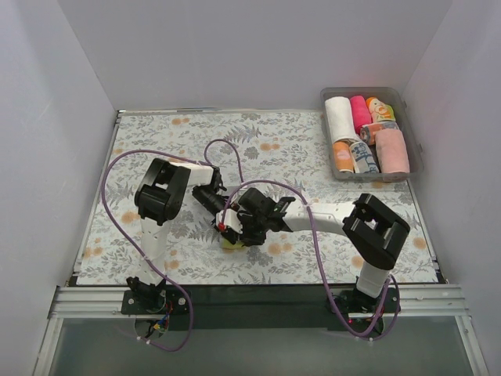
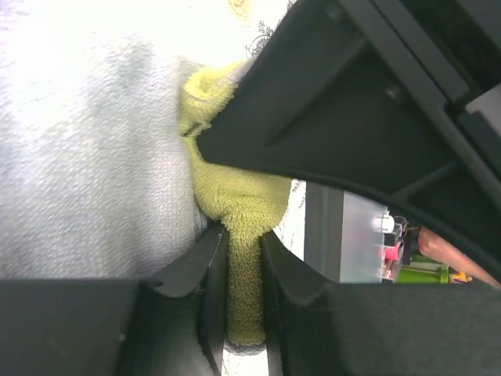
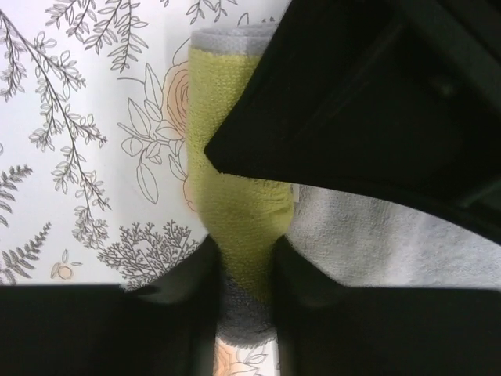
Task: Roll the towels
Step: Roll the towel
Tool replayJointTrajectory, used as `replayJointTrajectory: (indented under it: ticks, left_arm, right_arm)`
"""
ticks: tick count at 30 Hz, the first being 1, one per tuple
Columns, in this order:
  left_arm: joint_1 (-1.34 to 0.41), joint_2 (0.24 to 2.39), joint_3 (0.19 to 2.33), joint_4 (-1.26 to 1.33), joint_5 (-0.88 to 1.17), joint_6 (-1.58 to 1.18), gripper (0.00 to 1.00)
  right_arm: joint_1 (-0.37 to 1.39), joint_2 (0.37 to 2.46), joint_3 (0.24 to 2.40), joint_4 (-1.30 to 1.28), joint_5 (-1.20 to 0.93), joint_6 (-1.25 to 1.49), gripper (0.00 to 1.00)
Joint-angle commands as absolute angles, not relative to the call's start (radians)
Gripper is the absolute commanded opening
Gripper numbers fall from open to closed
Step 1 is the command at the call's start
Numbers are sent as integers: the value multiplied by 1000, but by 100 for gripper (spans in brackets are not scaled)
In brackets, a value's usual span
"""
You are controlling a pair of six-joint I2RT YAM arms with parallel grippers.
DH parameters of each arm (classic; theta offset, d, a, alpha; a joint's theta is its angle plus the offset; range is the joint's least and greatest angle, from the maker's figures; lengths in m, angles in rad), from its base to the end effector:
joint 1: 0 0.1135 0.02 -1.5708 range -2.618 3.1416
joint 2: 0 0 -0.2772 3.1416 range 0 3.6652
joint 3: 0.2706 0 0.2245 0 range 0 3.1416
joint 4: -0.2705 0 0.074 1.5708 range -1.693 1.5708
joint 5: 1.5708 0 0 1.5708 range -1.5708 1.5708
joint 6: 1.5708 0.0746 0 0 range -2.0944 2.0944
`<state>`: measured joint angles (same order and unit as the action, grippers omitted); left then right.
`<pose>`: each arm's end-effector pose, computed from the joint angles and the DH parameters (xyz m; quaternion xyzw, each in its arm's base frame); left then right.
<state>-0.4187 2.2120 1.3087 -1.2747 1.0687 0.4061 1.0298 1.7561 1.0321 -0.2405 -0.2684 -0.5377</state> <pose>0.2513 -0.1834 0.1126 -0.1897 -0.8134 0.4844 0.2603 0.1664 0.3154 0.1677 -0.6960 0.6417 0.1959 0.2559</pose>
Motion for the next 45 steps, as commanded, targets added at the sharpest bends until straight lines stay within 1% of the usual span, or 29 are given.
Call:
replayJointTrajectory:
  ticks: [1, 3, 5, 7, 8, 12, 16, 20, 21, 23, 24, 26, 27, 28, 29, 30, 32, 36, 42, 45]
  left_arm:
    - [-400, 2234, 1289, -1095, 841, 442, 17]
    - [-379, 2197, 1272, -1080, 848, 430, 24]
    - [-359, 2163, 1259, -1057, 865, 416, 33]
    - [-315, 2100, 1244, -1046, 890, 416, 37]
    - [-299, 2077, 1240, -1040, 911, 413, 41]
    - [-192, 1913, 1227, -1000, 942, 375, 46]
    - [-112, 1761, 1190, -899, 933, 318, 49]
    - [-81, 1579, 1073, -810, 885, 284, 49]
    - [-81, 1493, 1048, -798, 873, 290, 49]
    - [-87, 1409, 993, -761, 838, 311, 52]
    - [-103, 1325, 941, -752, 822, 333, 54]
    - [-138, 1249, 879, -736, 764, 400, 58]
    - [-188, 1185, 852, -730, 747, 417, 59]
    - [-221, 1157, 795, -710, 720, 428, 59]
    - [-256, 1132, 770, -697, 672, 437, 59]
    - [-332, 1093, 744, -678, 648, 448, 60]
    - [-403, 1045, 689, -615, 595, 445, 60]
    - [-588, 1063, 646, -525, 507, 442, 62]
    - [-738, 1167, 635, -427, 431, 410, 62]
    - [-788, 1218, 626, -385, 394, 405, 59]
  right_arm:
    - [1037, 1782, 1000, -233, -276, -545, 16]
    - [1032, 1772, 989, -238, -294, -543, 2]
    - [1019, 1764, 979, -244, -342, -532, 1]
    - [1008, 1761, 982, -271, -398, -529, 1]
    - [994, 1763, 986, -293, -416, -523, 1]
    - [963, 1785, 1005, -346, -501, -517, 1]
    - [936, 1838, 1058, -409, -602, -505, 1]
    - [882, 1920, 1149, -497, -698, -486, 1]
    - [871, 1960, 1185, -511, -716, -482, 1]
    - [842, 1997, 1216, -552, -771, -476, 1]
    - [833, 2028, 1238, -561, -790, -474, 1]
    - [812, 2069, 1253, -583, -833, -466, 1]
    - [805, 2085, 1261, -592, -848, -465, 1]
    - [801, 2100, 1282, -601, -865, -463, 1]
    - [793, 2117, 1290, -620, -871, -462, 1]
    - [789, 2143, 1296, -624, -879, -462, 1]
    - [778, 2175, 1311, -643, -894, -462, 1]
    - [764, 2232, 1348, -684, -911, -465, 1]
    - [753, 2273, 1377, -716, -925, -466, 1]
    - [752, 2284, 1390, -726, -927, -462, 1]
